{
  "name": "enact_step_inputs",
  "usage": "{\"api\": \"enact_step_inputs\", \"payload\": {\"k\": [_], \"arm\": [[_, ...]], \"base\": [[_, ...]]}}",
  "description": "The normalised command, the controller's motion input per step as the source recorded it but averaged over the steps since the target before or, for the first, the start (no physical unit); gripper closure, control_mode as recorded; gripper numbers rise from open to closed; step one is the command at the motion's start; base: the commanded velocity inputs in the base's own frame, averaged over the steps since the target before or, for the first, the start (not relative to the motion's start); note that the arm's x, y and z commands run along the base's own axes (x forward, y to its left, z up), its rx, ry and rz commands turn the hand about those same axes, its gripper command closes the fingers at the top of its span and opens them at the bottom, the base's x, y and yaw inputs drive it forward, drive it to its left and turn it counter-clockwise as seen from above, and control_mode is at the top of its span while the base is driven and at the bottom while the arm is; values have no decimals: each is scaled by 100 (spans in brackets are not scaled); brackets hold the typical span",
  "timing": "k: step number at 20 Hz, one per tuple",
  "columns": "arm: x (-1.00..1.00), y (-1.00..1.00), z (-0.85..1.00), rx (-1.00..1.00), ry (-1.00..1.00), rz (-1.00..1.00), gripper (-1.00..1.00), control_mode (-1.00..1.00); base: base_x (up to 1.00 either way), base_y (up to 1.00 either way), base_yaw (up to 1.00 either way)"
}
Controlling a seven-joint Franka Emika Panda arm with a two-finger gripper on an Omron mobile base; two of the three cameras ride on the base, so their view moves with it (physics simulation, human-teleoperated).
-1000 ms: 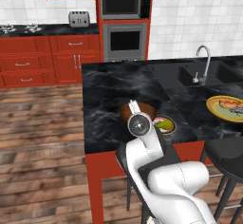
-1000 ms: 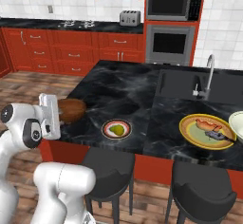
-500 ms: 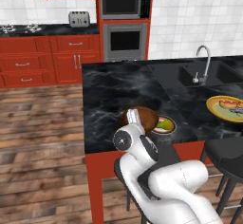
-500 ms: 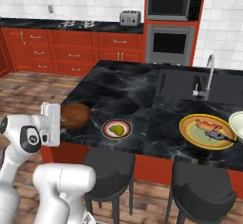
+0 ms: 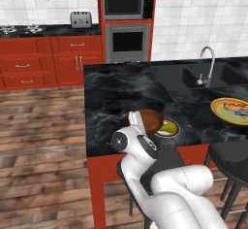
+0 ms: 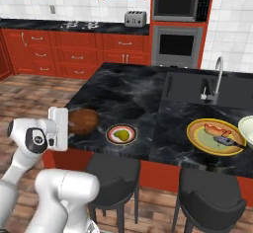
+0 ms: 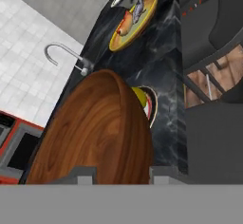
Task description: Take the smaller bowl and place it next to the appetizer plate on the dining counter , and place the larger bowl next to the plate with cooked food.
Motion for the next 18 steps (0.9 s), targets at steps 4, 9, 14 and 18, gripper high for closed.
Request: {"api": "enact_step_inputs", "payload": {"k": [4, 9, 14, 18], "arm": [[23, 0, -13, 0, 5, -12, 100, -100], [22, 1, -26, 0, 1, -6, 100, -100], [30, 1, -29, 0, -3, -1, 100, -100], [31, 0, -45, 0, -8, 0, 100, -100]], "base": [[0, 0, 0], [0, 0, 0], [0, 0, 0], [0, 0, 0]]}}
